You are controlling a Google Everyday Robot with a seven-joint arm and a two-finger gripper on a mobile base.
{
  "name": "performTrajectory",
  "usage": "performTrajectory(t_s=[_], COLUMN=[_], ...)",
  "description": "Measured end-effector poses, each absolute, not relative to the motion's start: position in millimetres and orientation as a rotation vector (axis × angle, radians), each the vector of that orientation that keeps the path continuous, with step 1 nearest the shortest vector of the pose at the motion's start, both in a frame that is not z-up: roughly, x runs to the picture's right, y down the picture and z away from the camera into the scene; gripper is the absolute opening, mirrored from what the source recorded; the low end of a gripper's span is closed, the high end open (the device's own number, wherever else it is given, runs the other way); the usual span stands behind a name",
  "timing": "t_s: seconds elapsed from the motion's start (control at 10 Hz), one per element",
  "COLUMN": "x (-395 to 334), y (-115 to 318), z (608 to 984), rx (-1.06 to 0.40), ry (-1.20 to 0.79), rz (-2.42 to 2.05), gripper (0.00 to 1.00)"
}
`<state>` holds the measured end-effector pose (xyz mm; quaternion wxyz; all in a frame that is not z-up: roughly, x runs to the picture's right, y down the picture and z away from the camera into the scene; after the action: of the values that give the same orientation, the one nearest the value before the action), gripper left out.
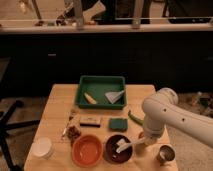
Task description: Wipe purple bowl with brush
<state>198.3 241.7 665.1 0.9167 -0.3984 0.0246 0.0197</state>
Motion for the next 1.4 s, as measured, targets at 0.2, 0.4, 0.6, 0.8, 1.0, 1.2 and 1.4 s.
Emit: performTrajectory(t_s=[0.2, 0.4, 0.6, 0.8, 1.0, 1.2, 1.4], x=[185, 172, 172, 187, 206, 206, 187], y=[242, 247, 253, 257, 252, 241, 232], z=[666, 660, 646, 639, 646, 663, 677], rx=[-0.821, -0.829, -0.834, -0.835, -0.831, -0.825, -0.822], ry=[0.048, 0.027, 0.011, 0.024, 0.070, 0.110, 0.130], rz=[0.011, -0.027, -0.046, -0.039, -0.039, -0.043, -0.070], gripper=[0.00, 0.00, 0.00, 0.00, 0.00, 0.00, 0.00])
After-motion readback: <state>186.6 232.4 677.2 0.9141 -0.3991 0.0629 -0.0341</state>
